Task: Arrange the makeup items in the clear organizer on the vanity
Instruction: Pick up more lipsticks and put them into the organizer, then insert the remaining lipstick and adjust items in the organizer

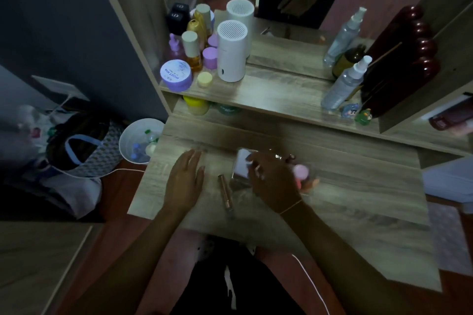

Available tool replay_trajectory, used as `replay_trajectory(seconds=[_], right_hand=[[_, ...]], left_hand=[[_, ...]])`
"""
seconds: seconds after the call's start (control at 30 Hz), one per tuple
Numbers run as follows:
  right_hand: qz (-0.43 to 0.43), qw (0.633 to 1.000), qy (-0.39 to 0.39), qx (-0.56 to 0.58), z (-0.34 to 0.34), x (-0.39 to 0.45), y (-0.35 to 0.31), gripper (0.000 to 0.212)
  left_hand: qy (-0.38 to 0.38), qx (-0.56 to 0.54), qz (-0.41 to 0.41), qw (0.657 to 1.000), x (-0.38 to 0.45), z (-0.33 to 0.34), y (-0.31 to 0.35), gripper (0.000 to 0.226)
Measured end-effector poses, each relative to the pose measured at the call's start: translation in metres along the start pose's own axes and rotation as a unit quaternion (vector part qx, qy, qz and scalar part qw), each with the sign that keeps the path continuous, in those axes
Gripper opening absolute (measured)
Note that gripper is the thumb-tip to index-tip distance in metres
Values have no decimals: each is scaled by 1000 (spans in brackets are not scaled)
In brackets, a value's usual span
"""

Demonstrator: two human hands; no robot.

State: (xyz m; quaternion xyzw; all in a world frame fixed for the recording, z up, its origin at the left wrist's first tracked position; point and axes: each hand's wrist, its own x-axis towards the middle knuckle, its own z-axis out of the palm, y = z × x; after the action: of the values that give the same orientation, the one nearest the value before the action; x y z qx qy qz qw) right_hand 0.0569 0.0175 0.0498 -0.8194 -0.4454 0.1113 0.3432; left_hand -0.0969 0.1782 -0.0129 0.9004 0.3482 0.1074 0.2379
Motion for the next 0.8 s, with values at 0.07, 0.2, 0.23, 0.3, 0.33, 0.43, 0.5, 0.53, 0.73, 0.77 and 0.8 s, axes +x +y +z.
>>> replay_trajectory(seconds=[0.07, 0.2, 0.23, 0.3, 0.33, 0.43, 0.5, 0.53, 0.73, 0.77, 0.8], right_hand=[[6, 996, -85, -34, 33, -12, -14, 17], [18, 975, -152, -159, 76, -26, -27, 24], [19, 975, -144, -166, 81, -28, -28, 28], [43, 974, -129, -181, 92, -31, -25, 42], [83, 972, -137, -172, 96, -31, -23, 45], [177, 953, -175, -174, 110, -30, -13, 46], [181, 949, -180, -186, 116, -28, -10, 44], [180, 950, -173, -187, 117, -28, -11, 40], [201, 964, -119, -131, 114, -29, -13, 32], [198, 966, -113, -121, 109, -31, -14, 32], [196, 969, -108, -106, 103, -33, -15, 28]], left_hand=[[-26, 25, 2, 999, -7, 9, -15, 46], [-97, 79, 13, 992, -17, 29, -38, 55], [-110, 89, 15, 990, -18, 33, -43, 57], [-133, 110, 25, 985, -19, 39, -49, 61], [-140, 119, 31, 983, -20, 41, -50, 62], [-148, 121, 34, 981, -22, 46, -53, 62], [-145, 114, 31, 982, -22, 47, -54, 62], [-142, 109, 31, 983, -23, 48, -54, 61], [-130, 92, 52, 986, -23, 43, -58, 61], [-129, 90, 53, 986, -23, 43, -58, 61], [-129, 88, 53, 986, -22, 43, -57, 61]])
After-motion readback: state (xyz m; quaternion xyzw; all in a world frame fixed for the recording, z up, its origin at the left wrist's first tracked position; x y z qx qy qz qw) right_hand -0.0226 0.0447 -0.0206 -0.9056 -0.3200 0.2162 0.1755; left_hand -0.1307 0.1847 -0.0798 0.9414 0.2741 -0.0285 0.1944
